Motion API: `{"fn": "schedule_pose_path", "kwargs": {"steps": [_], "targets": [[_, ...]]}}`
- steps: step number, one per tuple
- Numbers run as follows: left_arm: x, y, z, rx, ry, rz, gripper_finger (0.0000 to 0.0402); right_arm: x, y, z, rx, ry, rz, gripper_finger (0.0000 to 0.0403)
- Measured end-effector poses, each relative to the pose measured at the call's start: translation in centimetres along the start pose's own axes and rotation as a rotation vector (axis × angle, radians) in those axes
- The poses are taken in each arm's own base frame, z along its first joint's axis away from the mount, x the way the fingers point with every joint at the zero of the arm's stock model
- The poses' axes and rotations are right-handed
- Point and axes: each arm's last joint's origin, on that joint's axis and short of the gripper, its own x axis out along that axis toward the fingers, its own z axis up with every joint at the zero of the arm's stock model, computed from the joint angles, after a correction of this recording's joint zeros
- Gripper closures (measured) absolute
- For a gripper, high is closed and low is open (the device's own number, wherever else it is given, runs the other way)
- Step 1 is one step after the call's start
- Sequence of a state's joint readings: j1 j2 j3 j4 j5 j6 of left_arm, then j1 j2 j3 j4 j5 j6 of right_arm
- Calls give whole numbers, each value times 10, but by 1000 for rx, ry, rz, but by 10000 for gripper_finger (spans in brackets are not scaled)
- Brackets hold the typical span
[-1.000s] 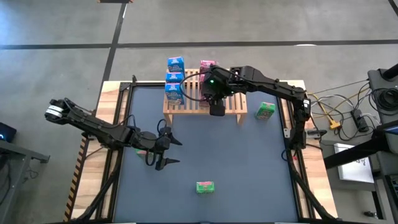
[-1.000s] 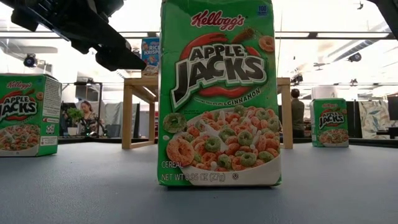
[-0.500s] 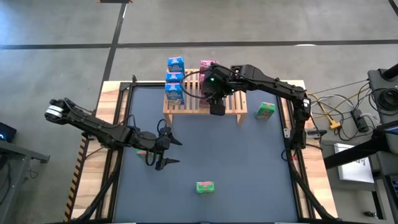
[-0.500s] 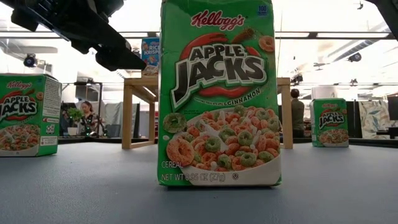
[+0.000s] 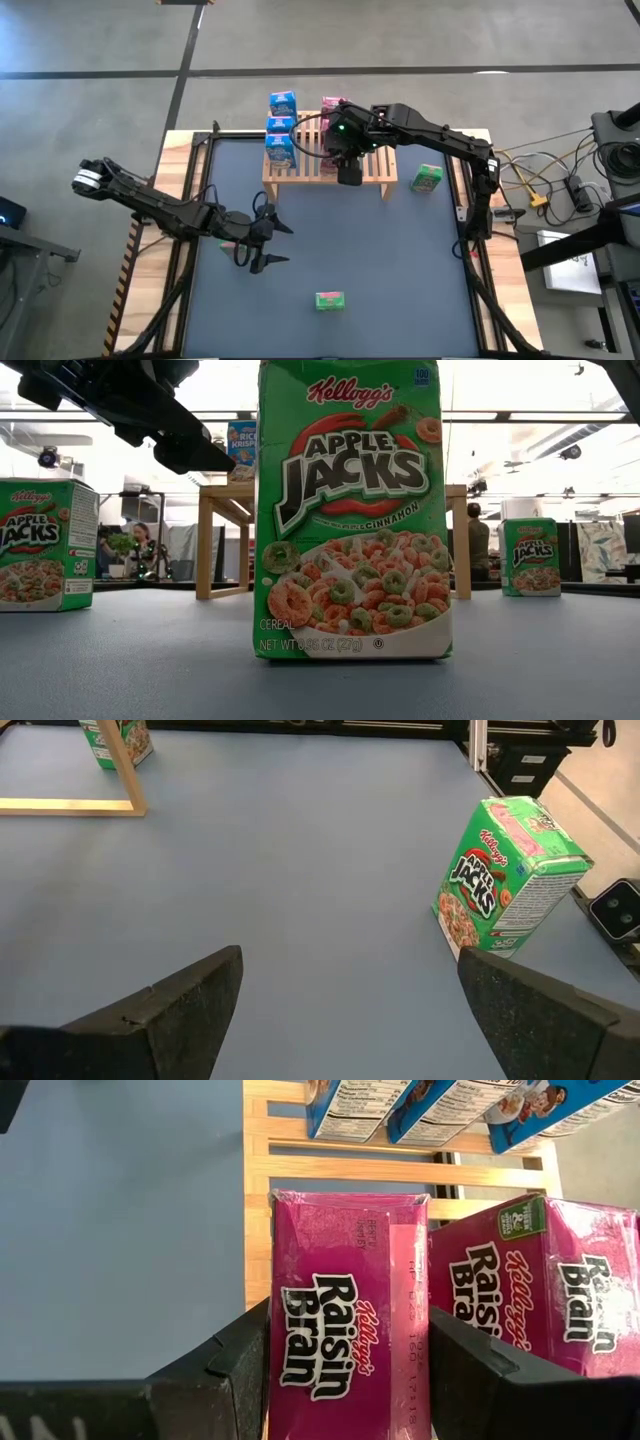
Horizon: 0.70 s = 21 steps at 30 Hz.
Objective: Stack cereal on shelf
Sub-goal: Put the pink cereal box on the shelf aligned with the other pink cereal boxes
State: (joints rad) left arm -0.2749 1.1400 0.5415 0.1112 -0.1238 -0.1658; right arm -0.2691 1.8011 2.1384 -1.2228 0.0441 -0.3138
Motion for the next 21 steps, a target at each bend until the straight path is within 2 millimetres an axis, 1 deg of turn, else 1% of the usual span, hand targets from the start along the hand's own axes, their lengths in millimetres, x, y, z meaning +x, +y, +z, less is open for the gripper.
{"fn": "schedule_pose_path", "kwargs": {"steps": [7, 13, 17, 21], "targets": [[0, 0, 0, 0, 0, 0, 48, 0, 0, 0, 0, -1, -1, 209], [0, 0, 0, 0, 0, 0, 48, 0, 0, 0, 52, -1, -1, 209], [0, 0, 0, 0, 0, 0, 48, 0, 0, 0, 50, -1, -1, 209], [0, 0, 0, 0, 1, 0, 48, 0, 0, 0, 10, -1, -1, 209]]}}
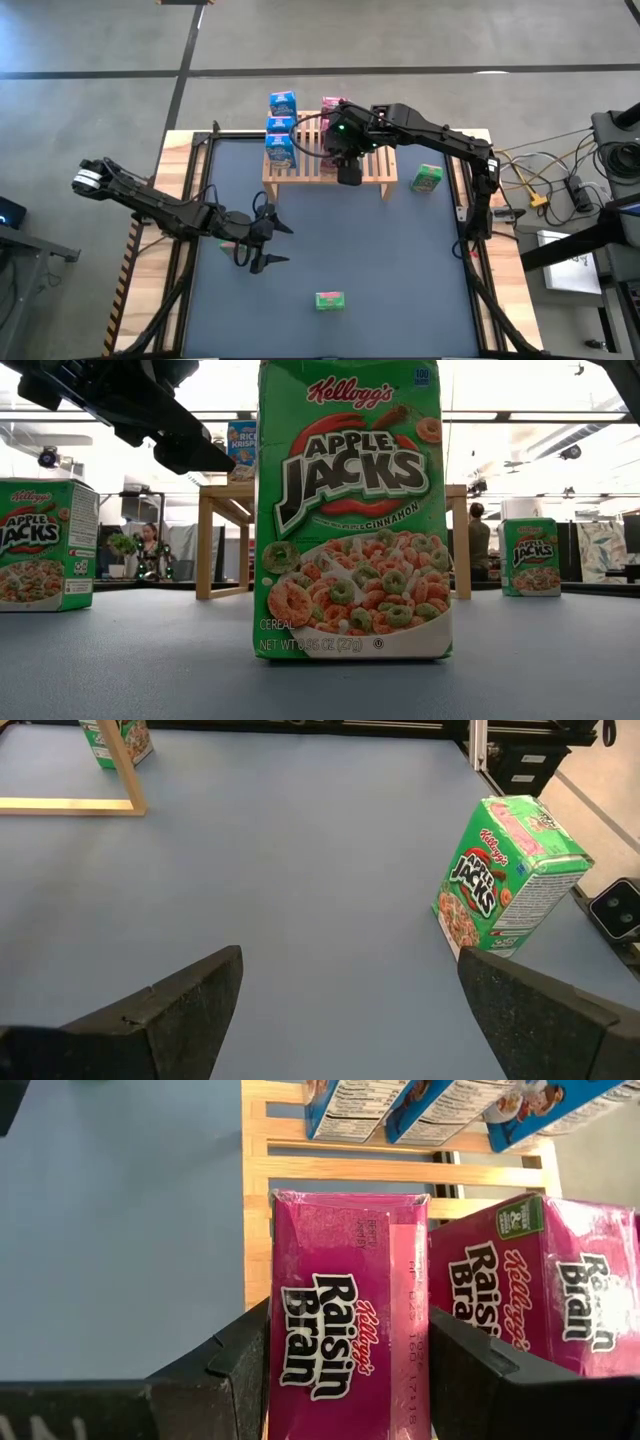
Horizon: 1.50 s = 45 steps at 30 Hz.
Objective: Stack cereal on shelf
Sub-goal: Put the pink cereal box on the shelf aligned with the other pink cereal boxes
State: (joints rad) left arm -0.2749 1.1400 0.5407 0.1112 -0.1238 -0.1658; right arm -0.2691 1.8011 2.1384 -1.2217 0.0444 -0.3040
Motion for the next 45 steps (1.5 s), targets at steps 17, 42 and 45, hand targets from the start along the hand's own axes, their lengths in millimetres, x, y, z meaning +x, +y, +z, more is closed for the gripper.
{"fn": "schedule_pose_path", "kwargs": {"steps": [17, 42, 45], "targets": [[0, 0, 0, 0, 1, 0, 48, 0, 0, 0, -52, -1, 0, 209], [0, 0, 0, 0, 1, 0, 48, -8, 0, 3, -63, -33, 19, 209], [0, 0, 0, 0, 1, 0, 48, -12, -1, 4, -63, -39, 17, 209]]}}
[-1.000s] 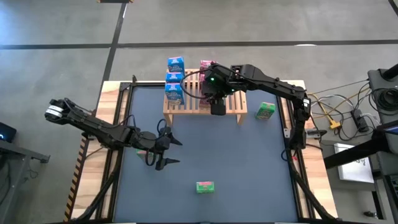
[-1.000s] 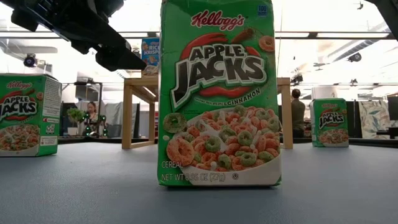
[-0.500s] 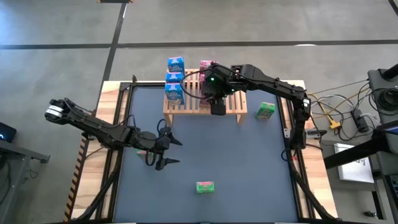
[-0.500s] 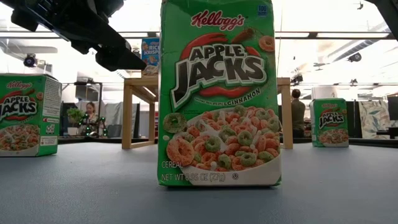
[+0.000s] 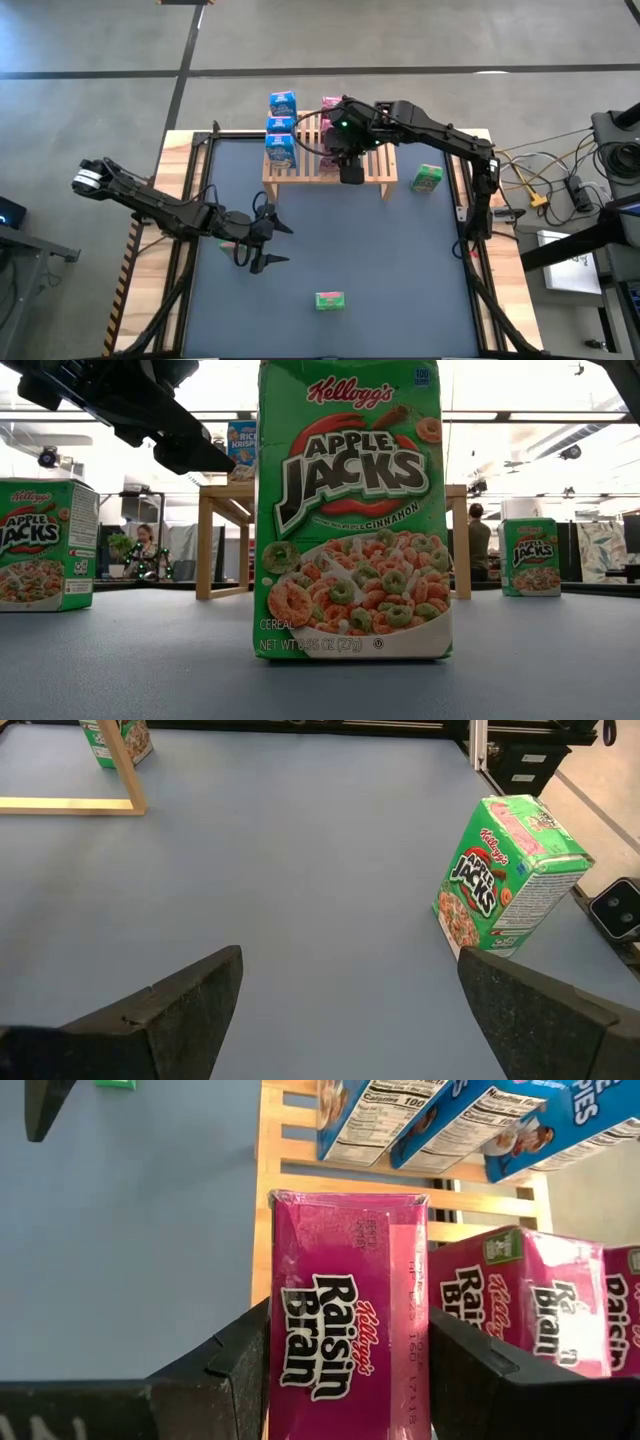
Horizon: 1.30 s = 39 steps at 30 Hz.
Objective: Stack cereal on shelf
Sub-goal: Put the pink cereal box on the shelf aligned with the other pink cereal boxes
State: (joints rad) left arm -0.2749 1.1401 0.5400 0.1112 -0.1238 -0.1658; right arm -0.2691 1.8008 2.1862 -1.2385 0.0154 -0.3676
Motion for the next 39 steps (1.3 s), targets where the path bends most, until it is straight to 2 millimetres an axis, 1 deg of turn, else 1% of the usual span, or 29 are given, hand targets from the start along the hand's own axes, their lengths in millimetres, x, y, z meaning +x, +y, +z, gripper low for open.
{"fn": "schedule_pose_path", "kwargs": {"steps": [9, 14, 26, 34, 36, 39], "targets": [[0, 0, 0, 0, -1, 0, 48, -1, 1, -2, 4, 22, 12, 209], [0, 0, 0, 0, -5, -1, 48, -1, -1, -3, 25, 6, 51, 209], [0, 0, 1, -1, -8, -1, 48, 24, -5, -3, 24, 55, 63, 209], [0, 0, 0, -1, -6, -1, 48, 25, -7, -4, 26, 63, 62, 208], [0, 0, 0, 0, -5, -1, 48, 25, -7, -4, 29, 65, 62, 203], [0, 0, -2, 0, 0, 0, 48, 25, -7, -5, 29, 71, 63, 185]]}}
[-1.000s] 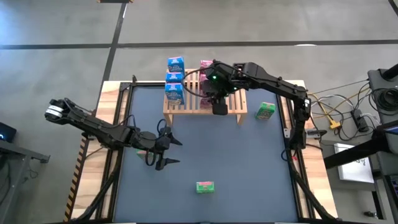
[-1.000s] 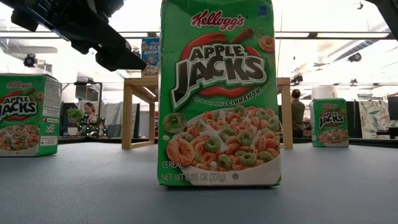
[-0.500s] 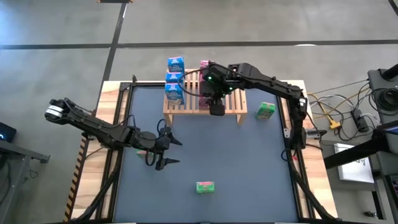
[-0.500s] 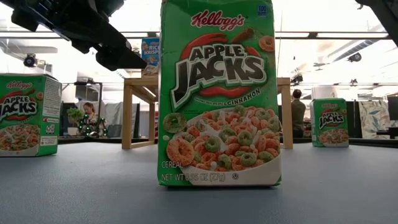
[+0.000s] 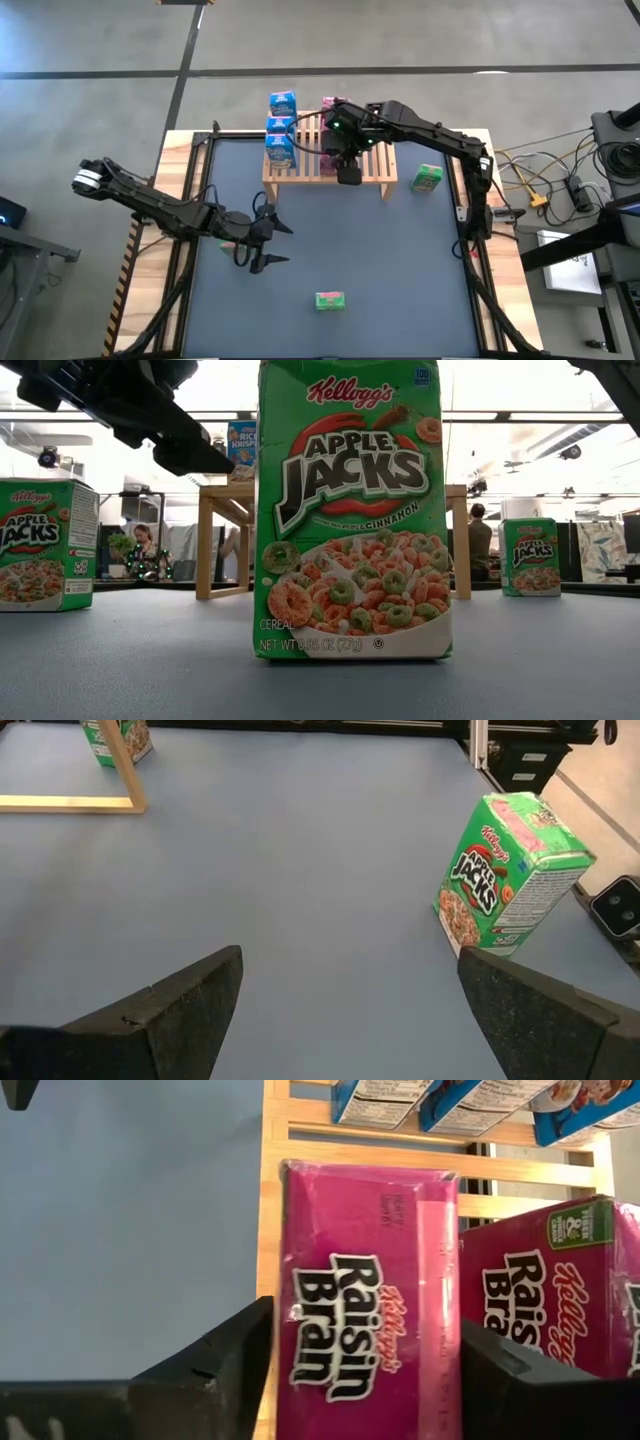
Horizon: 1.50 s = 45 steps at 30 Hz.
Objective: Stack cereal on shelf
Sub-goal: Put the pink cereal box on the shelf aligned with the other pink cereal boxes, then put the middle left green cereal box on the shelf
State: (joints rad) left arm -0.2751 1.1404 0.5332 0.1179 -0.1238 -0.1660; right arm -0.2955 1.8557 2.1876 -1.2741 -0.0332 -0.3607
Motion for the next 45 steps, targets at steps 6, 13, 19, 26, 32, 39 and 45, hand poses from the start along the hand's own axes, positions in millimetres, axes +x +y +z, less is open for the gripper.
{"fn": "schedule_pose_path", "kwargs": {"steps": [6, 13, 19, 26, 32, 39, 45], "targets": [[0, 0, -1, 0, -2, 0, 48, 0, 0, 0, -3, 0, 0, 132], [0, 0, -1, 0, -3, -1, 48, -7, 1, -2, -16, 2, -10, 88], [0, 0, -1, 0, -3, 0, 48, -28, 2, -5, -19, -39, -39, 74], [0, 0, -1, -1, -3, 0, 48, -59, 5, -13, -16, -67, -94, 73], [0, 0, -1, -1, -5, -1, 48, -89, 11, -21, -1, -120, -108, 73], [0, 0, -1, -5, -5, -1, 48, -118, 30, -36, 59, -146, -82, 72], [0, 0, -1, -5, -5, -1, 48, -113, 68, -53, 6, -152, -10, 71]]}}
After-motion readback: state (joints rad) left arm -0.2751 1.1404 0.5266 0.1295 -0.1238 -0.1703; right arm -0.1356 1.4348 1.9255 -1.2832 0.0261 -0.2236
